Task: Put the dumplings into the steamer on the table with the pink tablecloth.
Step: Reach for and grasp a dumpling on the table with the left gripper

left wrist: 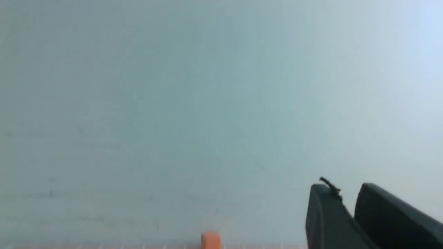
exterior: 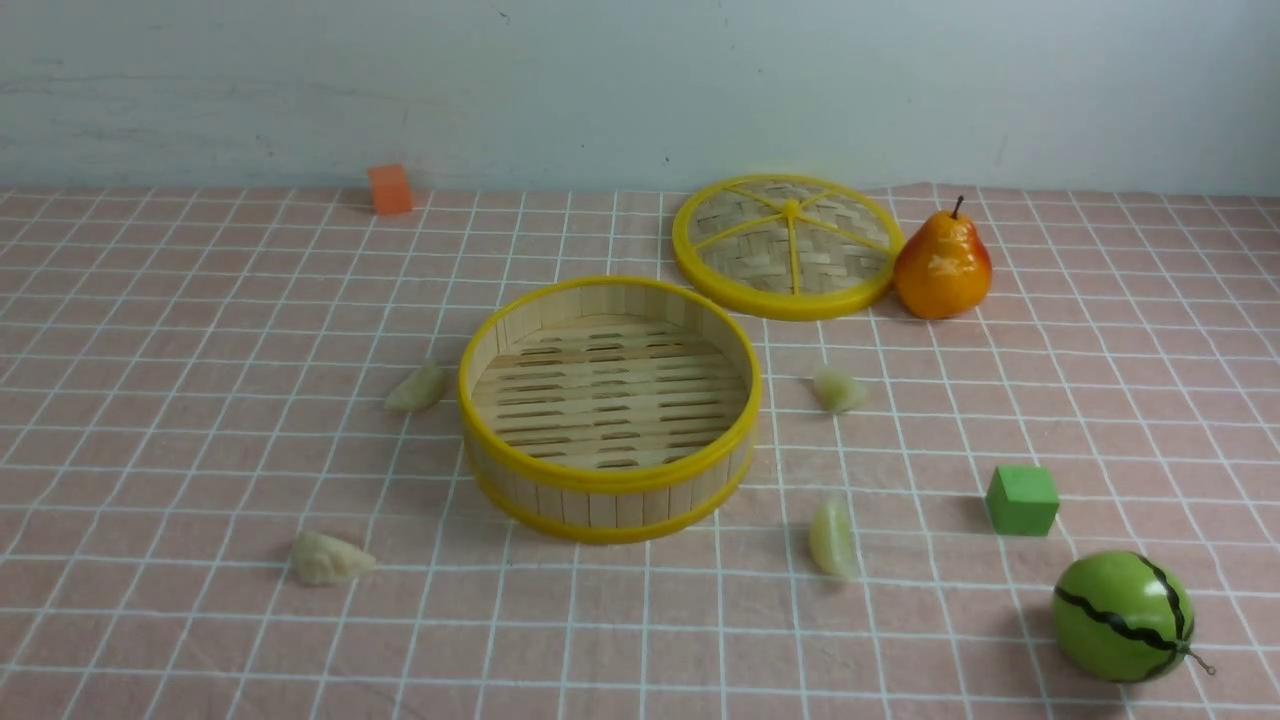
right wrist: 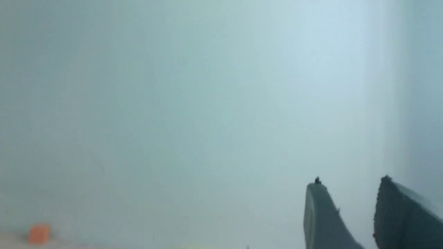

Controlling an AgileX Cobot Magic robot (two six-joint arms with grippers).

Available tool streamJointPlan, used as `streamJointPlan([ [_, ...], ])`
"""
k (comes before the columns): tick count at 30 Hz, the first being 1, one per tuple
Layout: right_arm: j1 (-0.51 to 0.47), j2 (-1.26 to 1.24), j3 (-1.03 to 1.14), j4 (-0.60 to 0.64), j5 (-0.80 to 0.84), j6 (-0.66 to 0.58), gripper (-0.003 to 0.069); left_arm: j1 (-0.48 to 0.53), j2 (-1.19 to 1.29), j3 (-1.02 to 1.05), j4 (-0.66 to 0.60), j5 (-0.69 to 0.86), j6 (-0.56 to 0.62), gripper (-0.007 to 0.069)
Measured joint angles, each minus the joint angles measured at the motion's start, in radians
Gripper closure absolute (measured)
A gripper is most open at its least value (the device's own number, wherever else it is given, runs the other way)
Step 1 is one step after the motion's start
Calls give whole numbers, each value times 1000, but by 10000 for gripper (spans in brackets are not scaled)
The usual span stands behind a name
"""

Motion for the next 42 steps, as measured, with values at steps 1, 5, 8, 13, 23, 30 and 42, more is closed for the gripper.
streamJointPlan([
  [1,0,0,0,0,-8,0,420,0,0,0,0,0,-5,496],
  [5,0,0,0,10,-58,73,424,0,0,-6,0,-138,-228,495],
  [8,0,21,-30,11,-47,123,455,0,7,-77,18,-70,-333,501],
  [13,0,185,-224,11,51,156,624,0,198,-375,106,154,-383,582],
  [23,25,700,-509,-20,624,123,666,-2,888,-756,134,527,-449,638],
  [30,125,1025,-625,33,973,67,662,-56,1235,-955,70,951,-343,638],
  [42,241,1299,-795,299,1111,-304,661,-66,1823,-1532,-163,1212,-40,610],
])
